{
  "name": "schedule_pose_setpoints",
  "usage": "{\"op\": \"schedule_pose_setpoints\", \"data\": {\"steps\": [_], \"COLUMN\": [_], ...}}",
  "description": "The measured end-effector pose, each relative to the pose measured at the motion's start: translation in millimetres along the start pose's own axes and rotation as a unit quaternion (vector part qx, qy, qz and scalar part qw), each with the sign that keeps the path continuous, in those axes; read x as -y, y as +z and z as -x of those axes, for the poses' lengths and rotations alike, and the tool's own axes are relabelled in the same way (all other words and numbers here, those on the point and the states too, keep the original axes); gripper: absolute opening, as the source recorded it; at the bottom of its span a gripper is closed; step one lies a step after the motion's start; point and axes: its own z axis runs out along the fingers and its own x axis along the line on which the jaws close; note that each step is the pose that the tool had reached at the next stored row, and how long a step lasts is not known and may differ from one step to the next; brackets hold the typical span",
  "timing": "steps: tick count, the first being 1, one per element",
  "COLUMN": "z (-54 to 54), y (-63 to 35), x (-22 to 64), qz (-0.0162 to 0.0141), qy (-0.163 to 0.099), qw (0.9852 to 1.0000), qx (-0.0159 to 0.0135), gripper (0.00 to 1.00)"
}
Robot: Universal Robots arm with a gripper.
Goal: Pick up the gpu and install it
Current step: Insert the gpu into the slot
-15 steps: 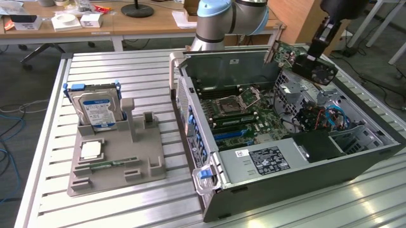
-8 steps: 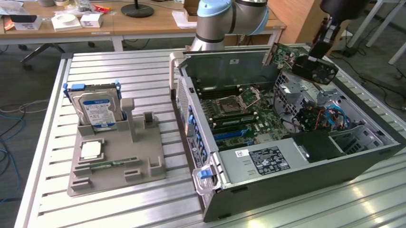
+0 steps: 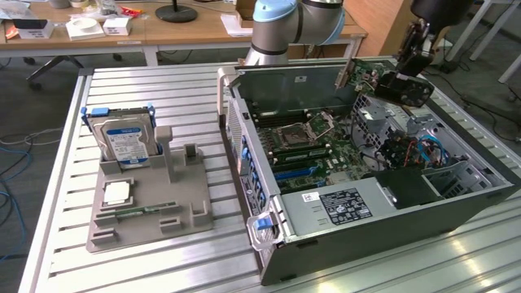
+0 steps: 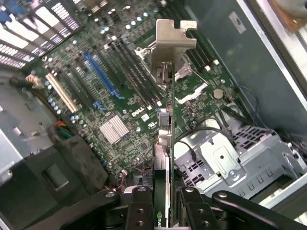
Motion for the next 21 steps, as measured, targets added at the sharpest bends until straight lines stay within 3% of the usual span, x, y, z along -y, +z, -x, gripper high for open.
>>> {"op": "schedule_pose_setpoints", "data": {"steps": [5,10,16,21], "z": [0.0,0.0,0.0,0.0], "y": [0.4,0.9,1.3,1.7], "x": [0.0,0.0,0.0,0.0], "qz": [-0.0002,-0.0001,-0.0001,-0.0001], "qy": [-0.043,-0.087,-0.138,-0.178], "qw": [0.9991,0.9962,0.9904,0.9840], "qx": [-0.0023,-0.0043,-0.0066,-0.0086], "gripper": [0.26,0.26,0.26,0.26]}}
